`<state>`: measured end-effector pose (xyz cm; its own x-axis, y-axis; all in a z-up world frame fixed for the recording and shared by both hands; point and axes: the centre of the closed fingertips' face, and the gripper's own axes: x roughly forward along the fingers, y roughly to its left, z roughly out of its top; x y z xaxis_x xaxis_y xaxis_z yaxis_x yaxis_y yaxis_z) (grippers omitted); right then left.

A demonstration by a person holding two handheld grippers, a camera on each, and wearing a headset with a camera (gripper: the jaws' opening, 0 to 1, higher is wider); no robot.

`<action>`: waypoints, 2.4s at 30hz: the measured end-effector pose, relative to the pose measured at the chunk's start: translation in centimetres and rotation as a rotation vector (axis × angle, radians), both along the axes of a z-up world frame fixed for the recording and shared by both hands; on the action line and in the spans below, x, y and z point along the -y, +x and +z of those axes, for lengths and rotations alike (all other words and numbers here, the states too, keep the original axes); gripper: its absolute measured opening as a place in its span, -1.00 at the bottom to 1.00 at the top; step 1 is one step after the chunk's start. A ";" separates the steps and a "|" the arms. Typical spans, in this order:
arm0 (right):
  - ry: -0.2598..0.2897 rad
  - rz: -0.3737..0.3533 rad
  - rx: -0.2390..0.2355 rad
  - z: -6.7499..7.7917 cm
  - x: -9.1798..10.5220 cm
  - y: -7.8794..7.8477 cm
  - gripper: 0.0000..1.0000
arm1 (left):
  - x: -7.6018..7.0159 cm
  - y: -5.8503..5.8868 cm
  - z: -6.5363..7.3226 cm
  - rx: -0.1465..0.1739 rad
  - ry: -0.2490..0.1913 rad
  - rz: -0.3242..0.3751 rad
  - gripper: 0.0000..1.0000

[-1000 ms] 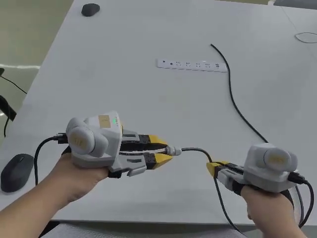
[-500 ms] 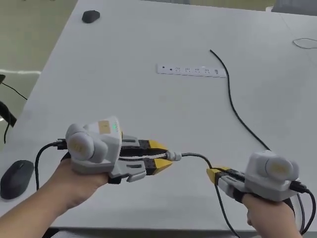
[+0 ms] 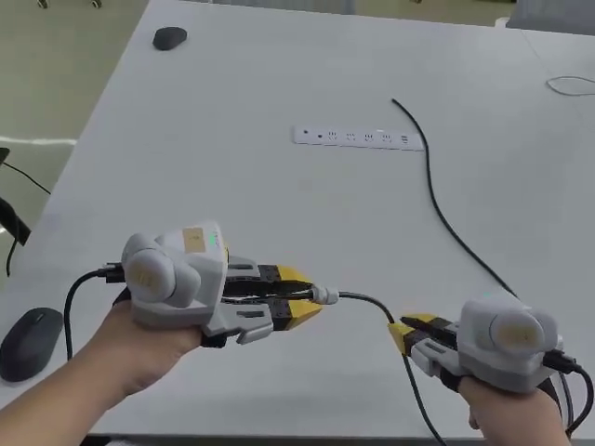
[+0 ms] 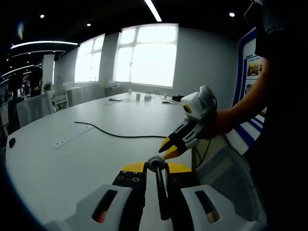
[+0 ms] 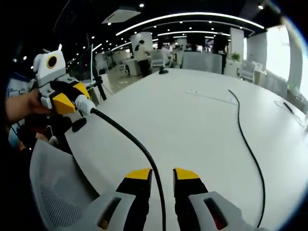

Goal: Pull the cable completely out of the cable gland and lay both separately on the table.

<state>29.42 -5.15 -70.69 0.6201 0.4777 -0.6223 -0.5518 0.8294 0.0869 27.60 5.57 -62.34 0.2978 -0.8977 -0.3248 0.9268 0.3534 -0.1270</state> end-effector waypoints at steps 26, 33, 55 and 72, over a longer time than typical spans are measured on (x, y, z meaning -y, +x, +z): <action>-0.200 0.509 0.275 4.0 -9.6 -1.7 -0.76 | 0.1 -0.5 -0.1 -0.025 -0.004 -0.001 -0.71; -0.190 0.519 0.290 4.3 -9.9 -1.7 -0.97 | 0.2 -0.8 -0.1 -0.023 -0.002 -0.001 -0.70; -0.159 0.468 0.218 3.3 -8.4 -2.0 -1.00 | 0.9 -1.2 0.8 -0.023 -0.027 0.010 -0.70; -0.177 0.378 0.082 0.4 -5.1 -1.8 -1.00 | 0.2 -0.6 1.1 -0.023 -0.037 0.038 -0.70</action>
